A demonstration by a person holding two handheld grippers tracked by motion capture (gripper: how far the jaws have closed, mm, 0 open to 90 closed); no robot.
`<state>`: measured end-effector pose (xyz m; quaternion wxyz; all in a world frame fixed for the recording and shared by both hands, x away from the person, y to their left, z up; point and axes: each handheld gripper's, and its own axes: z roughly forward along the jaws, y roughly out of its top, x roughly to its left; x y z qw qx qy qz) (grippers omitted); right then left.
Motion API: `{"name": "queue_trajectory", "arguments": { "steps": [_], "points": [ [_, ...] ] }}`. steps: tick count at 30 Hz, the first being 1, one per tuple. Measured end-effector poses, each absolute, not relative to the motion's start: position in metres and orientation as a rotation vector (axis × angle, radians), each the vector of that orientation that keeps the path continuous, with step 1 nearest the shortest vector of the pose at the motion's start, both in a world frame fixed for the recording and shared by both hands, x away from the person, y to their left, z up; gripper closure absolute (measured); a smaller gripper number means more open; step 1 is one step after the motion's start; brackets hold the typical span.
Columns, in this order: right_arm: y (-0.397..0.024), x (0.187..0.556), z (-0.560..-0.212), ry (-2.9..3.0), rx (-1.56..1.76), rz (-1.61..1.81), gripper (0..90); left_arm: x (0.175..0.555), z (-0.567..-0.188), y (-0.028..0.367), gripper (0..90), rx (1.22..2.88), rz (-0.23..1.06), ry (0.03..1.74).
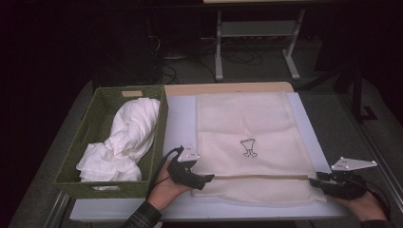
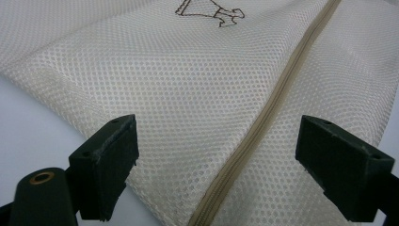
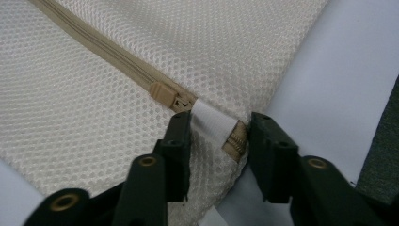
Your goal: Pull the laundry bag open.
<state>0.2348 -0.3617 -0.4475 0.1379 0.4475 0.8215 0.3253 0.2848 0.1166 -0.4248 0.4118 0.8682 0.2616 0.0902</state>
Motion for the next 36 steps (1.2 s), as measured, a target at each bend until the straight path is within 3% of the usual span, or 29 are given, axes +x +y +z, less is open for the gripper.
{"name": "queue_trajectory", "arguments": {
  "steps": [4,7,36],
  "points": [
    [-0.362,0.235,-0.448,2.386,1.29,0.967,76.7,0.284,-0.425,0.115,13.3,2.189,0.222,0.653],
    [-0.36,0.236,-0.448,2.394,1.294,0.987,82.2,0.285,-0.425,0.115,13.2,2.187,0.22,0.65],
    [-0.331,0.24,-0.431,2.43,1.179,1.196,82.5,0.285,-0.416,0.076,13.9,2.171,0.094,0.545]
  ]
}}
